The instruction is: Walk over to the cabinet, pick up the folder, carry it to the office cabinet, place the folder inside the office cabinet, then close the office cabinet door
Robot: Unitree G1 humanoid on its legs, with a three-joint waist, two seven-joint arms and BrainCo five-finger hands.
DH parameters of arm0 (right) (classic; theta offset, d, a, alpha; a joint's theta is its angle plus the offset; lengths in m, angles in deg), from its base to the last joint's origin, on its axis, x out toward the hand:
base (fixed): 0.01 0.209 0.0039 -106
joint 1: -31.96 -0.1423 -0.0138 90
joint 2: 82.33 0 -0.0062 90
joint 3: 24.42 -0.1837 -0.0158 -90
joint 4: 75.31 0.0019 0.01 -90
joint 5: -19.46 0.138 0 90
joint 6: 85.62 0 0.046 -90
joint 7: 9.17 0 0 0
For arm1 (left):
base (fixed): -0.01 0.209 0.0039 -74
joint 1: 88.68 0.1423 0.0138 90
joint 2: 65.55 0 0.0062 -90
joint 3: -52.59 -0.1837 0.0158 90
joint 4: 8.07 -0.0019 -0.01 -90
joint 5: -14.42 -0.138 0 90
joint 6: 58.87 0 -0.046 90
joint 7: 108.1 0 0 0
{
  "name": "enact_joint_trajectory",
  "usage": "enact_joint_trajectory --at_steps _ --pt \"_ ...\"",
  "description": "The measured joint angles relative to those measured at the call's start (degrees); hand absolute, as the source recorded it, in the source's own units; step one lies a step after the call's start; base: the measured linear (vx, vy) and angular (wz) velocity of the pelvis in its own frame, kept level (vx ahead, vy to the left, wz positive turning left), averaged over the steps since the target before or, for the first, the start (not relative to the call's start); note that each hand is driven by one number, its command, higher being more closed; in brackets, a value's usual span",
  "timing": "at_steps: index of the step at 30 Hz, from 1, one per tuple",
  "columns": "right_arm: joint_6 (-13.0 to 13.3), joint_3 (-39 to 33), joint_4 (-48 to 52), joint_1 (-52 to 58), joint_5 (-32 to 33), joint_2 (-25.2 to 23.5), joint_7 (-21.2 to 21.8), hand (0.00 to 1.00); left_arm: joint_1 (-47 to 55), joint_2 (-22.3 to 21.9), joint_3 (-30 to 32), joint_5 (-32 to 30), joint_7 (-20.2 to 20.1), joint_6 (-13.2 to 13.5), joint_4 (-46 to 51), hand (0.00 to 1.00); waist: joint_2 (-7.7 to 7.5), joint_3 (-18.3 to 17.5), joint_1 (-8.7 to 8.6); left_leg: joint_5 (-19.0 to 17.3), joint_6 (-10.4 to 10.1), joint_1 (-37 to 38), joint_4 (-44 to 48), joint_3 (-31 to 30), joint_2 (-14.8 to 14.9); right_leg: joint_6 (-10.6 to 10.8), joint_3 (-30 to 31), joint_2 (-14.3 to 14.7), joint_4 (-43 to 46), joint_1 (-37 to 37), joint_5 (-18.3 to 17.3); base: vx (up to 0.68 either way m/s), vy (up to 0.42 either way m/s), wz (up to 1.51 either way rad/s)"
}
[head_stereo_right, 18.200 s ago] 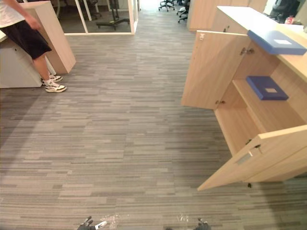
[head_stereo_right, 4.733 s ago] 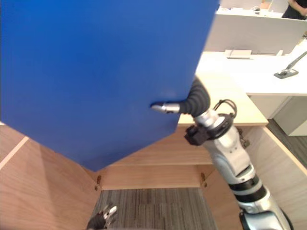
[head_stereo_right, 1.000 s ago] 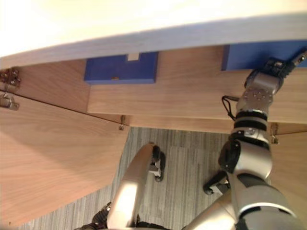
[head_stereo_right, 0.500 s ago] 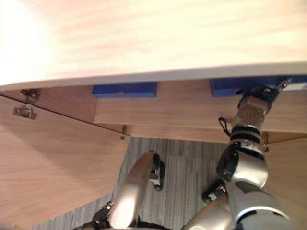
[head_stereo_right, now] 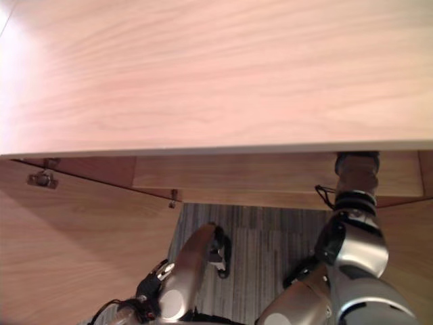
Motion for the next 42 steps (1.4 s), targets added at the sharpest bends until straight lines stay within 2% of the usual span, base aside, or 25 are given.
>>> enact_joint_trajectory --at_steps 2,3,4,6,8,13,16,21,23,27,31,42 --pt "-5.3 1.8 -0.5 2.8 -15.6 -0.1 5.5 0.00 1.0 0.0 0.0 0.2 -0.5 -0.1 3.8 0.00 -0.77 -0.2 -0.28 0.0 0.0 2.1 -1.3 0.2 0.3 0.2 -0.6 0.4 -1.3 2.2 0.1 0.06 -0.008 -0.06" --pt "-6.2 1.9 -0.5 3.6 -18.7 -0.1 6.8 0.00 1.2 0.0 0.1 0.0 -0.4 -0.3 4.5 0.00 -0.87 -0.2 -0.38 0.0 0.0 2.6 -1.7 0.2 0.4 0.2 -0.8 0.7 -1.7 2.7 0.1 0.05 -0.007 -0.05" --pt "-7.7 2.1 -0.6 5.0 -25.7 -0.2 10.3 0.00 1.5 0.1 0.7 -0.1 -0.6 -0.9 4.8 0.00 -1.22 -0.4 -0.33 0.0 0.0 3.3 -2.2 0.3 0.8 0.3 -1.3 1.1 -2.4 3.7 0.2 0.04 -0.005 -0.04" --pt "-9.2 1.4 -0.6 7.3 -32.7 -0.1 15.1 0.00 2.7 0.2 1.7 -0.4 -0.7 -1.5 6.3 0.00 -2.05 -0.8 -0.38 0.0 -0.1 3.7 -2.7 0.4 1.0 0.3 -2.2 1.3 -3.1 4.7 0.2 0.04 -0.003 0.04" --pt "-9.4 -0.5 -1.3 8.6 -36.1 0.0 18.2 0.00 3.6 0.1 2.7 -0.5 -0.9 -2.0 8.0 0.00 -2.61 -1.0 -0.32 0.0 -0.1 3.7 -2.8 0.6 1.3 0.3 -2.7 1.3 -3.4 5.2 0.2 0.02 0.007 0.07" --pt "-9.9 -3.5 -2.6 9.4 -41.4 1.1 23.6 0.00 3.9 -0.2 4.3 -0.7 -2.2 -3.0 11.1 0.00 -2.91 -1.1 0.06 0.0 -0.1 3.7 -2.7 1.2 1.4 0.6 -2.7 1.1 -3.6 5.3 0.4 0.00 0.003 0.01" --pt "-10.9 -5.2 -2.8 10.1 -47.5 1.8 27.6 0.00 3.9 -0.6 5.3 -0.9 -3.1 -3.4 12.8 0.00 -3.09 -1.2 0.20 0.0 -0.1 3.7 -2.7 1.2 1.5 0.6 -2.7 1.1 -3.6 5.3 0.4 0.00 0.000 0.00" --pt "-10.3 -4.9 -2.6 11.0 -61.8 2.5 32.9 0.00 4.3 -2.4 6.4 -3.3 -4.1 -4.0 13.2 0.00 -3.21 -1.3 0.35 0.0 -0.1 3.7 -2.7 1.2 1.8 0.6 -2.8 1.4 -3.7 5.4 0.4 0.00 0.000 0.00" --pt "-8.9 -1.9 -2.7 11.3 -69.7 3.1 34.3 0.00 4.5 -3.1 7.6 -4.9 -5.3 -3.9 12.9 0.00 -3.20 -1.4 0.52 0.0 -0.1 3.7 -2.7 0.9 2.0 0.5 -3.3 1.7 -3.9 5.9 0.5 0.00 0.000 0.00" --pt "-7.9 3.0 -2.9 13.5 -75.6 3.6 35.2 0.00 4.5 -3.6 8.9 -5.3 -7.4 -3.4 10.1 0.00 -3.59 -2.3 0.44 0.1 -0.1 5.3 -3.9 0.7 2.0 0.8 -4.2 2.0 -5.2 7.9 0.7 0.01 -0.005 0.02" --pt "-7.0 6.7 -7.1 14.4 -78.7 2.3 37.3 0.00 4.9 -3.8 9.9 -5.6 -8.1 -3.3 7.6 0.00 -4.05 -3.2 0.52 2.0 -1.4 8.9 -8.0 0.4 2.7 0.4 -6.5 4.4 -10.5 12.4 2.8 0.01 -0.008 -0.02" --pt "-7.1 6.1 -9.5 22.5 -78.6 -4.3 38.0 0.00 5.0 -3.9 10.5 -7.2 -8.2 -2.8 0.8 0.00 -5.75 -6.0 1.64 8.4 -3.1 17.0 -21.0 0.1 3.5 -0.8 -11.1 9.0 -22.7 21.1 7.3 0.00 -0.049 0.01"
